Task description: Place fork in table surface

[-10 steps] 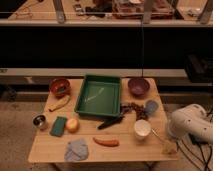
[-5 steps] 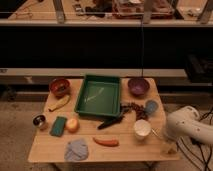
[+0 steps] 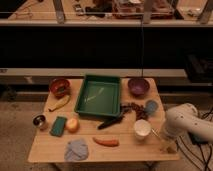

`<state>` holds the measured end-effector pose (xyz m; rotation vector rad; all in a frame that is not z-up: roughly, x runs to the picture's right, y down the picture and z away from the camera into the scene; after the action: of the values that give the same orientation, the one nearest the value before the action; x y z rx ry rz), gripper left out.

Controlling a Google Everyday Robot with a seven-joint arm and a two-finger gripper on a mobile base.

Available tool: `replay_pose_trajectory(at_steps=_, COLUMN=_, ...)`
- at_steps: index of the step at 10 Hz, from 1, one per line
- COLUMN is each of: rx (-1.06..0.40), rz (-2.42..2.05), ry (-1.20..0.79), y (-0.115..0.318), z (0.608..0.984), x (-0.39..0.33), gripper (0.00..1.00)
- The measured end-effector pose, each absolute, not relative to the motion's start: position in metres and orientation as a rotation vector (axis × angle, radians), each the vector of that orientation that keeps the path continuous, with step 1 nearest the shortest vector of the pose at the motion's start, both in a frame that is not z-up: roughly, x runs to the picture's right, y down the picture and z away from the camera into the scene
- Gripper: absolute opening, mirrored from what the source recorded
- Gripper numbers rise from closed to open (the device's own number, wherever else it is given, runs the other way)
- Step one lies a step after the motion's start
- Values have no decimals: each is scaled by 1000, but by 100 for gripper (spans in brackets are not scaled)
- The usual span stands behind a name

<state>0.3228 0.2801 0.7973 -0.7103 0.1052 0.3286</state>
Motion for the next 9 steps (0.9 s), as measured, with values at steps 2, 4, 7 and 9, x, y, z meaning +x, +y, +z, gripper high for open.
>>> replay_pose_trajectory(at_steps=2, rx=-716, rz=325, ry=104, y=280, z=797, x=322, gripper=23)
replay_pose_trajectory(at_steps=4, rx=-716, rz=323, ry=102, y=276, z=795, x=320, gripper=15)
replay_pose_trajectory(at_steps=7, rx=-709, rz=317, ry=112, y=275, z=787, x=320, gripper=15)
replay_pose_trajectory(at_steps=9, rx=-671, rz=329, ry=122, y=255, z=771, x=322, gripper=15)
